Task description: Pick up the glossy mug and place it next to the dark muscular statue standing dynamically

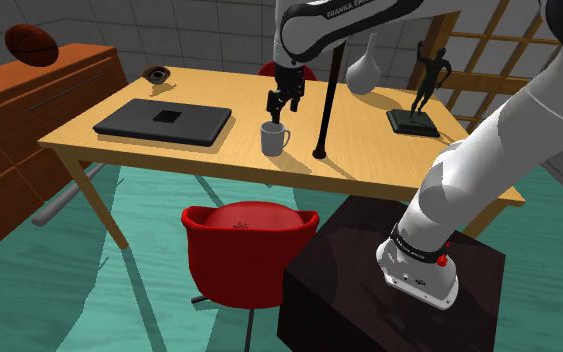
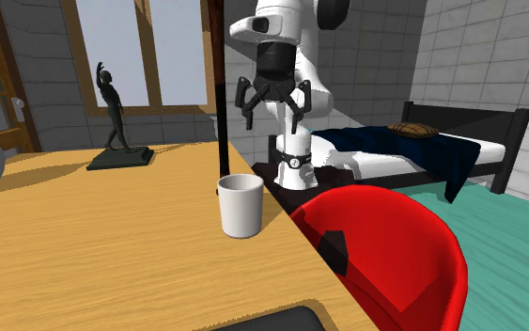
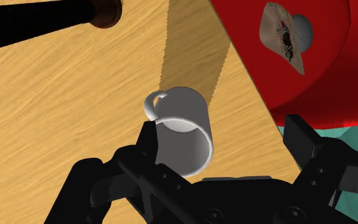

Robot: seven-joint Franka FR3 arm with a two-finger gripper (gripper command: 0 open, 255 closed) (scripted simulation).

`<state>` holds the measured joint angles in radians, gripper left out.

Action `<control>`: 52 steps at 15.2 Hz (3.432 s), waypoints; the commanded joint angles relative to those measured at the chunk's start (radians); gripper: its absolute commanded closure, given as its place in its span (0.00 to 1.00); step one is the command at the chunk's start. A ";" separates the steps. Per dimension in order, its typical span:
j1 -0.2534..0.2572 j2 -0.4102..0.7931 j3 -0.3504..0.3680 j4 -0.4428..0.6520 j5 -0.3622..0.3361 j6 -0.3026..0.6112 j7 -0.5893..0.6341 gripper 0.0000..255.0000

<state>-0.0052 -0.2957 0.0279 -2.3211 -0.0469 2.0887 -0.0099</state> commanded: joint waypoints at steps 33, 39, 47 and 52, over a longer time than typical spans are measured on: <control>-0.002 0.368 0.000 0.104 -0.044 0.257 -0.016 1.00; -0.001 0.323 0.001 0.137 -0.036 0.179 -0.025 1.00; -0.001 0.275 0.002 0.194 -0.028 0.075 -0.035 1.00; 0.000 0.252 0.002 0.236 -0.024 0.009 -0.040 1.00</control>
<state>-0.0053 -0.0369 0.0301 -2.0928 -0.0721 2.1128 -0.0485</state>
